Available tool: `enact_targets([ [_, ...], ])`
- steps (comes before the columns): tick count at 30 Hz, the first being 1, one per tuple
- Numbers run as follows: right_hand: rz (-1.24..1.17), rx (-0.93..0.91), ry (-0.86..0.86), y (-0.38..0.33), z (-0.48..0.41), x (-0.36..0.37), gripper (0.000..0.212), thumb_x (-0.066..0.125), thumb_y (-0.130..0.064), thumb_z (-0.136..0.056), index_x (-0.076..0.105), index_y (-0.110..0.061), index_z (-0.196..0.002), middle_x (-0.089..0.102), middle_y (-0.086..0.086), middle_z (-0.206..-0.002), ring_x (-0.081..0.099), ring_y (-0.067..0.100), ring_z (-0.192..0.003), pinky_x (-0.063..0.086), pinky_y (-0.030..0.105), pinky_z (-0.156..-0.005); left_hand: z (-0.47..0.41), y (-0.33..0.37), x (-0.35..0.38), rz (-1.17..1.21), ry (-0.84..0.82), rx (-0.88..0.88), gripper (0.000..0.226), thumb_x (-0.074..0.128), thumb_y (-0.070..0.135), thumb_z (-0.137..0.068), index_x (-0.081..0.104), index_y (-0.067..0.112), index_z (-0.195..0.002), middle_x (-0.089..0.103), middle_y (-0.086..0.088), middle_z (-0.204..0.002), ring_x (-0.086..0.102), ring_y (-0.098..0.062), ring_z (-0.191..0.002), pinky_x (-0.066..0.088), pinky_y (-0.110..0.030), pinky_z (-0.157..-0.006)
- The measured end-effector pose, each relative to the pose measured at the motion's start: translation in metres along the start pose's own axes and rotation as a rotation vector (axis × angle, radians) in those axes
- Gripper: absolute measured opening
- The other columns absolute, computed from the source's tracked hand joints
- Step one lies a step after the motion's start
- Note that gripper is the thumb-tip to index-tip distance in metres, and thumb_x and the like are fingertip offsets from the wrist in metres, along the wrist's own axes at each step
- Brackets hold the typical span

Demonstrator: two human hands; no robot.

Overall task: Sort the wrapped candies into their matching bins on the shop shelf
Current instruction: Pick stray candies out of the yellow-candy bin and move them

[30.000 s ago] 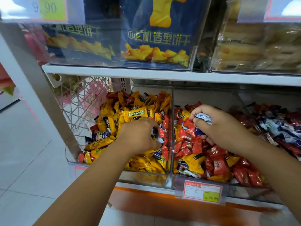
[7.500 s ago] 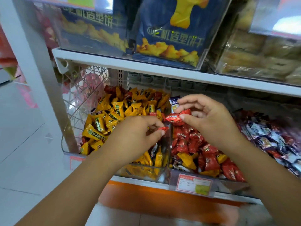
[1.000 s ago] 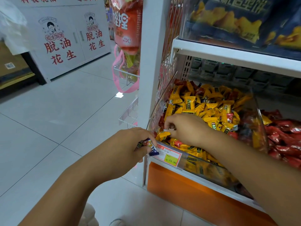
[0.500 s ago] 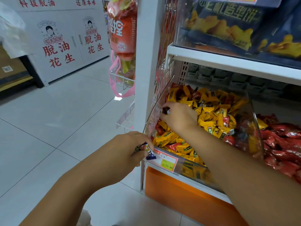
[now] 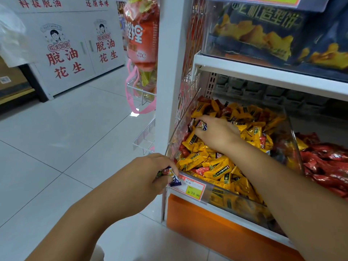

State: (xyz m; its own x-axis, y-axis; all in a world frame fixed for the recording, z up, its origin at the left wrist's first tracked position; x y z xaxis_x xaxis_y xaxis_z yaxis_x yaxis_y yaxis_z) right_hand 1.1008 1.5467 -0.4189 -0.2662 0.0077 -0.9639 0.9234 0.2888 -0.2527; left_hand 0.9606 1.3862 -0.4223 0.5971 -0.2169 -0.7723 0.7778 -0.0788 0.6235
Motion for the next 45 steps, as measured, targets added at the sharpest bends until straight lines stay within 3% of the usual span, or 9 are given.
enact_targets([
  [7, 0.131, 0.052, 0.033, -0.008, -0.008, 0.004, 0.056, 0.051, -0.062, -0.088, 0.043, -0.041, -0.14, 0.059, -0.003, -0.132, 0.054, 0.025, -0.121, 0.038, 0.028, -0.074, 0.001, -0.001, -0.001, -0.001, 0.019, 0.005, 0.02, 0.049, 0.025, -0.099, 0.058, 0.043, -0.102, 0.056, 0.02, -0.113, 0.062, -0.003, -0.084, 0.048, -0.011, -0.068],
  [12, -0.049, 0.038, 0.059, -0.003, 0.001, 0.003, 0.043, 0.056, -0.061, -0.086, 0.056, -0.042, -0.124, 0.065, -0.007, -0.111, 0.058, 0.021, -0.109, 0.033, 0.028, -0.069, -0.004, 0.004, -0.001, 0.001, 0.025, -0.011, 0.018, 0.048, 0.026, -0.099, 0.057, 0.042, -0.103, 0.057, 0.019, -0.112, 0.063, -0.003, -0.081, 0.046, -0.008, -0.064],
  [16, -0.324, -0.001, -0.019, 0.006, 0.013, -0.006, 0.035, 0.062, -0.058, -0.084, 0.054, -0.033, -0.106, 0.062, -0.006, -0.09, 0.06, 0.02, -0.09, 0.044, 0.036, -0.072, -0.008, 0.016, -0.005, 0.004, 0.066, 0.002, 0.019, 0.049, 0.027, -0.099, 0.055, 0.044, -0.099, 0.057, 0.019, -0.107, 0.061, -0.006, -0.085, 0.041, -0.005, -0.063],
  [21, -0.293, -0.111, -0.003, 0.023, 0.065, -0.062, 0.028, 0.061, -0.051, -0.088, 0.049, -0.03, -0.1, 0.055, -0.008, -0.084, 0.054, 0.014, -0.073, 0.04, 0.033, -0.059, -0.012, 0.04, -0.004, 0.072, 0.096, 0.08, 0.018, 0.054, 0.027, -0.096, 0.061, 0.044, -0.096, 0.062, 0.018, -0.098, 0.062, 0.002, -0.079, 0.044, -0.01, -0.065],
  [28, -0.311, 0.081, 0.127, 0.123, 0.167, -0.121, 0.024, 0.055, -0.054, -0.09, 0.044, -0.033, -0.089, 0.055, -0.004, -0.073, 0.051, 0.01, -0.061, 0.037, 0.033, -0.056, -0.024, 0.141, 0.037, 0.22, 0.029, 0.291, 0.018, 0.054, 0.027, -0.096, 0.062, 0.042, -0.102, 0.054, 0.032, -0.11, 0.065, -0.002, -0.084, 0.049, -0.017, -0.075],
  [32, -0.361, 0.262, 0.252, 0.204, 0.216, -0.138, 0.026, 0.058, -0.05, -0.09, 0.045, -0.028, -0.085, 0.052, -0.004, -0.068, 0.049, 0.01, -0.06, 0.036, 0.033, -0.057, -0.039, 0.213, 0.082, 0.254, -0.008, 0.401, 0.015, 0.053, 0.029, -0.096, 0.063, 0.039, -0.103, 0.058, 0.022, -0.11, 0.065, 0.0, -0.081, 0.05, -0.02, -0.075],
  [35, -0.341, 0.388, 0.377, 0.268, 0.25, -0.149, 0.029, 0.059, -0.048, -0.09, 0.044, -0.024, -0.085, 0.05, -0.003, -0.07, 0.051, 0.019, -0.065, 0.039, 0.036, -0.06, -0.057, 0.272, 0.122, 0.208, -0.006, 0.518, 0.014, 0.056, 0.025, -0.096, 0.066, 0.033, -0.103, 0.06, 0.018, -0.097, 0.059, 0.008, -0.078, 0.041, -0.009, -0.068],
  [41, -0.292, 0.578, 0.486, 0.364, 0.29, -0.151, 0.023, 0.063, -0.035, -0.091, 0.05, -0.016, -0.088, 0.044, 0.004, -0.091, 0.048, 0.026, -0.079, 0.032, 0.034, -0.062, -0.107, 0.375, 0.196, 0.002, 0.001, 0.733, 0.021, 0.056, 0.014, -0.096, 0.066, 0.018, -0.114, 0.056, -0.001, -0.125, 0.05, -0.013, -0.116, 0.03, -0.01, -0.094],
  [45, -0.384, 0.564, 0.495, 0.386, 0.289, -0.153, 0.022, 0.068, -0.028, -0.088, 0.063, -0.022, -0.109, 0.05, 0.007, -0.116, 0.053, 0.018, -0.092, 0.036, 0.024, -0.073, -0.131, 0.409, 0.234, -0.203, -0.029, 0.743, 0.036, 0.051, 0.019, -0.099, 0.055, 0.027, -0.133, 0.036, 0.002, -0.152, 0.031, -0.019, -0.137, 0.019, -0.02, -0.107],
])
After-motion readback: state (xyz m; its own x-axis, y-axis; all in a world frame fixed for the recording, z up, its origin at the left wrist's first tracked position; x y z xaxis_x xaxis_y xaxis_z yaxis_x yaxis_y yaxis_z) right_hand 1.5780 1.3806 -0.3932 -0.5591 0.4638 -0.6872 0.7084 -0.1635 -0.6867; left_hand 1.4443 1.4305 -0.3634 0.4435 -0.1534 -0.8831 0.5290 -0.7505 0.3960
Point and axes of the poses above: each hand's wrist, its own z-axis away from the middle knuckle, its own x-axis out of the palm, y = z × x, the point moved 7 cm from there along -z, towards the middle knuckle
